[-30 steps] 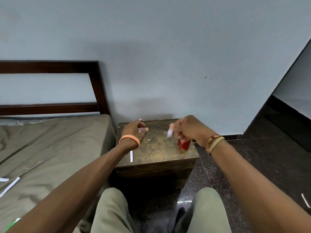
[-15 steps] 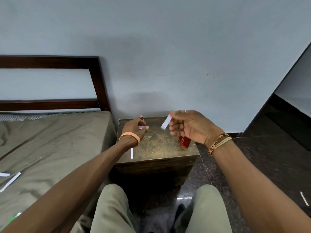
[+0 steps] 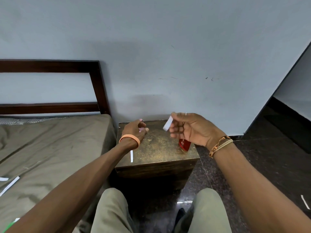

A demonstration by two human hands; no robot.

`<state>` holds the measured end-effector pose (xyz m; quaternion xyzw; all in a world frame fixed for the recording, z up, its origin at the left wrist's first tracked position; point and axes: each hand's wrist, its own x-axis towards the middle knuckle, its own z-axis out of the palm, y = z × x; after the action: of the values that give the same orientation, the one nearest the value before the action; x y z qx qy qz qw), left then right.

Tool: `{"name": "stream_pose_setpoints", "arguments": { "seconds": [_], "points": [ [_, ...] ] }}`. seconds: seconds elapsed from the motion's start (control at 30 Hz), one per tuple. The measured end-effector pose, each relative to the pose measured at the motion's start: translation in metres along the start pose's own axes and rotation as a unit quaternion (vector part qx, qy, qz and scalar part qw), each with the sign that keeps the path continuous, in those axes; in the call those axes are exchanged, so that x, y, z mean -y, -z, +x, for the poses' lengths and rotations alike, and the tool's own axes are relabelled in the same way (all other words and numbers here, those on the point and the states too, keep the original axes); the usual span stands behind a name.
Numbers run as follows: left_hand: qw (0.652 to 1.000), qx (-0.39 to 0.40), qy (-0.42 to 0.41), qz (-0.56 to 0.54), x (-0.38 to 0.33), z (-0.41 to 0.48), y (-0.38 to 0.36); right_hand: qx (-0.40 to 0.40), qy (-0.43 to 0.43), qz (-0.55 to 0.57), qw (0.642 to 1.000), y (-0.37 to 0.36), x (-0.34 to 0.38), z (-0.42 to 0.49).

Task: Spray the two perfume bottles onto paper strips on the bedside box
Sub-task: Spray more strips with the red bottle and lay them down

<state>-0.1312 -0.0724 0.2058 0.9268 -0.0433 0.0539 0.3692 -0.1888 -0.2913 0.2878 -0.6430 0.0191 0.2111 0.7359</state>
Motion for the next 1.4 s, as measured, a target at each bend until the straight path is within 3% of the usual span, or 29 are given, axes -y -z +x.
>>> {"name": "stream_pose_setpoints", "arguments": {
  "seconds": [0.1,0.13,0.23,0.27,0.37,0.4,0.5,0.53,0.57,0.63,0.67,0.73,0.8,0.83,0.87,0.9,0.93,0.97,1.0,1.07,1.1,1.13,1.17,1.2,1.27,1.3,1.33,1.37,1.4],
  "points": [
    [1.000,0.001,-0.005,0.002,-0.001,-0.002,-0.002,-0.112,0.009,-0.247,0.963,-0.007,-0.005,0.004],
    [1.000,0.003,-0.007,-0.002,-0.002,-0.003,-0.002,-0.117,0.023,-0.262,0.958,-0.007,-0.004,0.005],
    [1.000,0.008,-0.009,-0.007,-0.002,-0.002,-0.001,-0.013,0.037,-0.053,0.998,-0.006,0.010,-0.001],
    [1.000,0.011,-0.007,-0.005,-0.001,-0.003,-0.001,-0.005,0.038,-0.040,0.998,-0.007,0.011,-0.001],
    [1.000,0.005,-0.007,0.000,0.001,-0.004,0.001,-0.104,0.022,-0.288,0.952,-0.014,0.003,0.002],
    [1.000,0.004,-0.010,0.000,0.001,-0.004,0.002,-0.110,0.032,-0.290,0.950,-0.013,0.000,0.003],
    [1.000,0.004,-0.012,0.000,0.001,-0.003,0.003,0.000,0.038,-0.015,0.999,-0.009,0.007,-0.005],
    [1.000,0.006,-0.011,0.002,0.001,-0.004,0.003,-0.006,0.039,-0.011,0.999,-0.008,0.006,-0.004],
    [1.000,0.006,-0.010,0.004,0.000,-0.004,0.003,-0.038,0.029,-0.117,0.992,-0.008,0.004,-0.003],
    [1.000,0.008,-0.010,0.003,0.000,-0.005,0.001,-0.101,0.028,-0.377,0.920,-0.013,-0.005,0.001],
    [1.000,0.011,-0.010,0.002,0.000,-0.004,0.000,-0.095,0.051,-0.380,0.919,-0.015,-0.005,0.000],
    [1.000,0.014,-0.007,0.001,0.002,-0.002,-0.002,0.014,0.069,-0.146,0.987,-0.013,0.003,-0.004],
    [1.000,0.019,-0.002,-0.002,0.004,-0.001,-0.005,0.115,0.081,0.095,0.986,-0.011,0.015,-0.009],
    [1.000,0.023,0.000,-0.001,0.005,-0.002,-0.006,0.108,0.079,0.088,0.987,-0.013,0.016,-0.006],
    [1.000,0.026,0.002,0.001,0.006,-0.002,-0.007,0.061,0.067,-0.008,0.996,-0.013,0.012,-0.002],
    [1.000,0.027,0.003,0.000,0.007,-0.002,-0.009,-0.004,0.056,-0.197,0.979,-0.015,0.005,0.002],
    [1.000,0.027,0.003,-0.002,0.008,-0.001,-0.010,-0.056,0.051,-0.369,0.926,-0.017,-0.001,0.005],
    [1.000,0.028,0.003,-0.004,0.009,-0.001,-0.011,-0.081,0.059,-0.456,0.884,-0.018,-0.005,0.006],
    [1.000,0.029,0.002,-0.006,0.010,0.000,-0.013,-0.067,0.077,-0.432,0.896,-0.016,-0.009,0.008],
    [0.999,0.032,0.007,-0.005,0.012,0.001,-0.013,0.063,0.067,-0.117,0.989,-0.013,-0.005,0.005],
    [0.999,0.035,0.011,-0.004,0.014,0.001,-0.014,0.127,0.053,0.032,0.990,-0.013,-0.004,0.004],
    [0.999,0.036,0.014,-0.003,0.016,0.001,-0.014,0.147,0.048,0.084,0.984,-0.010,-0.007,0.009],
    [0.999,0.037,0.018,-0.002,0.018,0.000,-0.015,0.101,0.033,0.032,0.994,-0.009,-0.011,0.015],
    [0.999,0.038,0.020,0.000,0.020,0.000,-0.015,0.030,0.017,-0.120,0.992,-0.009,-0.018,0.020],
    [0.999,0.042,0.022,-0.002,0.025,0.002,-0.015,-0.065,0.003,-0.475,0.877,-0.012,-0.035,0.026],
    [0.999,0.044,0.023,-0.003,0.027,0.003,-0.016,-0.079,0.008,-0.525,0.847,-0.011,-0.039,0.028],
    [0.999,0.045,0.024,-0.003,0.029,0.005,-0.016,-0.054,0.015,-0.457,0.888,-0.007,-0.041,0.030],
    [0.999,0.044,0.026,0.000,0.031,0.006,-0.017,-0.007,0.012,-0.290,0.957,-0.005,-0.038,0.031],
    [0.999,0.045,0.029,0.005,0.033,0.008,-0.018,0.061,0.007,-0.104,0.993,-0.005,-0.034,0.030]
  ]
}}
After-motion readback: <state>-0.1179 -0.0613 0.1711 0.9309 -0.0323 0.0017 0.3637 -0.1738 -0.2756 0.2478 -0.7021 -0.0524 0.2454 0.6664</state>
